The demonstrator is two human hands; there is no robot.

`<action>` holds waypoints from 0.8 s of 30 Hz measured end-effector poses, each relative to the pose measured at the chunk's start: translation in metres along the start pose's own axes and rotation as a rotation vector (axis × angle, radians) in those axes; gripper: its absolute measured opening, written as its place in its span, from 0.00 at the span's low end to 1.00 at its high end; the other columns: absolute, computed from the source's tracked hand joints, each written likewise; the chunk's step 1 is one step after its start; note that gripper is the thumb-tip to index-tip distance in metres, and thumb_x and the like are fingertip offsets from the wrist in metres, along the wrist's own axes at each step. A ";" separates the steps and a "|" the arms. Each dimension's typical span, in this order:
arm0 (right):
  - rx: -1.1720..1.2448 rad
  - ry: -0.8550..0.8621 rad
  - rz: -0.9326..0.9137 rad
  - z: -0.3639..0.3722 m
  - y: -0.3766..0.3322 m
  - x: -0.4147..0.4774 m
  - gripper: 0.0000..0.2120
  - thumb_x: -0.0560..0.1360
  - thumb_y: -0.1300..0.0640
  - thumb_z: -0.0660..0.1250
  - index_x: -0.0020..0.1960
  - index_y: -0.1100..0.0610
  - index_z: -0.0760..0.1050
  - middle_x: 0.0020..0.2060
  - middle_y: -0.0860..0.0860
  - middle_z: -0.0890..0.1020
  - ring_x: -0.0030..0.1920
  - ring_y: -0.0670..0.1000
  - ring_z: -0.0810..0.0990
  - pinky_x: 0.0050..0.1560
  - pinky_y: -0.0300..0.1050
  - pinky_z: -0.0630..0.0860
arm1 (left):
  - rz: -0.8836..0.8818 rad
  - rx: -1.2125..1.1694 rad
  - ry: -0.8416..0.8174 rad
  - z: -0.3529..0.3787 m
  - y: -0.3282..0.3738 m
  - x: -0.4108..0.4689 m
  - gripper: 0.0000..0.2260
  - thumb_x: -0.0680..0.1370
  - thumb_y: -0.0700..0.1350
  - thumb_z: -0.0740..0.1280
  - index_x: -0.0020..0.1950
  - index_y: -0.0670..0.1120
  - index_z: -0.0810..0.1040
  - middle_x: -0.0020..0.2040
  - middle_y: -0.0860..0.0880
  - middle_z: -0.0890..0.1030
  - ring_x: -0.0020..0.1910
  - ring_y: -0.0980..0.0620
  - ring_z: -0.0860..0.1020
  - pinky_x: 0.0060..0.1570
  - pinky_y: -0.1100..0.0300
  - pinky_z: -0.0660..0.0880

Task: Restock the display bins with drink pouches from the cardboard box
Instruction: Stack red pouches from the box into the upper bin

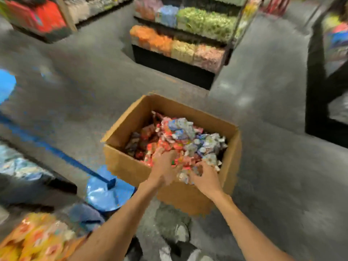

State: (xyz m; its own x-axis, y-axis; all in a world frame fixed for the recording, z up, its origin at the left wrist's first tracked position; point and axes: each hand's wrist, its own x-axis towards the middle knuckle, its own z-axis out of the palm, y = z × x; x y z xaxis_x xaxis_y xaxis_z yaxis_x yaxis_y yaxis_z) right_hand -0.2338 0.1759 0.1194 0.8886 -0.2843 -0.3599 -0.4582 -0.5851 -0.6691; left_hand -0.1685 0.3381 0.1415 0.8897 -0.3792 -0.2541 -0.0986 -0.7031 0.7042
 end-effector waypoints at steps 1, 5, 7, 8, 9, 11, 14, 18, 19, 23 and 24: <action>0.000 -0.015 0.044 -0.001 0.009 0.015 0.14 0.77 0.48 0.69 0.60 0.53 0.76 0.54 0.50 0.80 0.55 0.53 0.78 0.51 0.46 0.73 | -0.051 -0.019 -0.048 0.008 0.002 0.016 0.16 0.76 0.50 0.69 0.58 0.43 0.79 0.55 0.45 0.81 0.57 0.44 0.79 0.57 0.52 0.73; 0.073 -0.013 0.269 -0.003 0.035 0.070 0.21 0.76 0.50 0.70 0.65 0.57 0.72 0.58 0.53 0.77 0.60 0.56 0.77 0.50 0.44 0.69 | -0.212 -0.118 -0.108 0.030 0.002 0.072 0.19 0.76 0.49 0.73 0.64 0.43 0.77 0.58 0.47 0.81 0.57 0.49 0.79 0.52 0.61 0.72; 0.116 0.038 0.356 -0.006 0.042 0.093 0.19 0.76 0.52 0.71 0.62 0.58 0.71 0.54 0.52 0.77 0.59 0.58 0.77 0.49 0.44 0.68 | -0.257 -0.152 -0.089 0.036 0.002 0.101 0.21 0.76 0.48 0.72 0.67 0.44 0.75 0.60 0.47 0.80 0.56 0.50 0.78 0.52 0.61 0.71; 0.129 0.066 0.394 -0.007 0.047 0.105 0.19 0.75 0.52 0.72 0.61 0.58 0.71 0.53 0.53 0.78 0.58 0.59 0.77 0.49 0.45 0.70 | -0.251 -0.147 -0.062 0.038 0.001 0.116 0.21 0.76 0.48 0.72 0.67 0.44 0.74 0.60 0.48 0.79 0.56 0.51 0.76 0.52 0.61 0.70; 0.136 0.086 0.441 -0.007 0.052 0.115 0.21 0.74 0.51 0.72 0.62 0.58 0.70 0.55 0.55 0.79 0.59 0.60 0.77 0.51 0.46 0.72 | -0.242 -0.112 -0.036 0.040 -0.001 0.130 0.22 0.76 0.49 0.72 0.68 0.44 0.72 0.60 0.47 0.77 0.58 0.50 0.75 0.53 0.61 0.68; 0.132 0.102 0.530 -0.008 0.059 0.135 0.26 0.73 0.48 0.72 0.66 0.56 0.68 0.59 0.56 0.79 0.59 0.59 0.78 0.54 0.49 0.74 | -0.197 -0.018 -0.006 0.047 -0.009 0.162 0.28 0.75 0.51 0.74 0.71 0.46 0.68 0.66 0.44 0.72 0.66 0.45 0.70 0.60 0.56 0.67; 0.151 0.096 0.620 -0.004 0.064 0.162 0.31 0.72 0.42 0.71 0.69 0.53 0.66 0.62 0.53 0.78 0.59 0.58 0.78 0.57 0.53 0.77 | -0.081 0.202 -0.024 0.056 -0.025 0.209 0.37 0.71 0.55 0.76 0.75 0.50 0.62 0.74 0.41 0.63 0.72 0.40 0.62 0.68 0.48 0.64; 0.212 0.159 0.712 0.013 0.063 0.202 0.34 0.71 0.43 0.74 0.69 0.56 0.65 0.63 0.55 0.76 0.63 0.59 0.74 0.61 0.56 0.74 | 0.063 0.510 -0.077 0.057 -0.049 0.265 0.45 0.71 0.60 0.75 0.80 0.51 0.54 0.79 0.39 0.53 0.79 0.39 0.52 0.74 0.44 0.55; 0.238 0.206 0.749 0.016 0.061 0.210 0.38 0.68 0.40 0.76 0.70 0.56 0.64 0.64 0.55 0.76 0.65 0.60 0.72 0.62 0.59 0.73 | 0.091 0.594 -0.108 0.056 -0.054 0.277 0.47 0.70 0.63 0.74 0.81 0.51 0.51 0.80 0.39 0.52 0.79 0.38 0.50 0.75 0.42 0.53; 0.075 0.219 0.828 0.025 0.049 0.229 0.57 0.59 0.31 0.78 0.75 0.60 0.57 0.73 0.57 0.66 0.73 0.60 0.64 0.68 0.59 0.67 | 0.154 0.829 -0.274 0.062 -0.065 0.305 0.55 0.66 0.71 0.71 0.80 0.55 0.40 0.79 0.38 0.48 0.78 0.35 0.50 0.71 0.32 0.55; 0.066 0.212 0.824 0.031 0.045 0.233 0.59 0.59 0.32 0.78 0.74 0.61 0.55 0.73 0.57 0.65 0.73 0.59 0.64 0.67 0.57 0.67 | 0.164 0.871 -0.300 0.066 -0.066 0.309 0.57 0.64 0.72 0.71 0.80 0.55 0.39 0.79 0.37 0.48 0.77 0.34 0.51 0.70 0.30 0.56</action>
State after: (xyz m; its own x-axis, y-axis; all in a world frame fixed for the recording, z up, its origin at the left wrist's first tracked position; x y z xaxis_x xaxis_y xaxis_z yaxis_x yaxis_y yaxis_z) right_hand -0.0477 0.1071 -0.0149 0.2530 -0.7398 -0.6235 -0.9544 -0.0854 -0.2859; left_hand 0.0837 0.2275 -0.0266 0.6946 -0.5679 -0.4416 -0.6203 -0.7837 0.0321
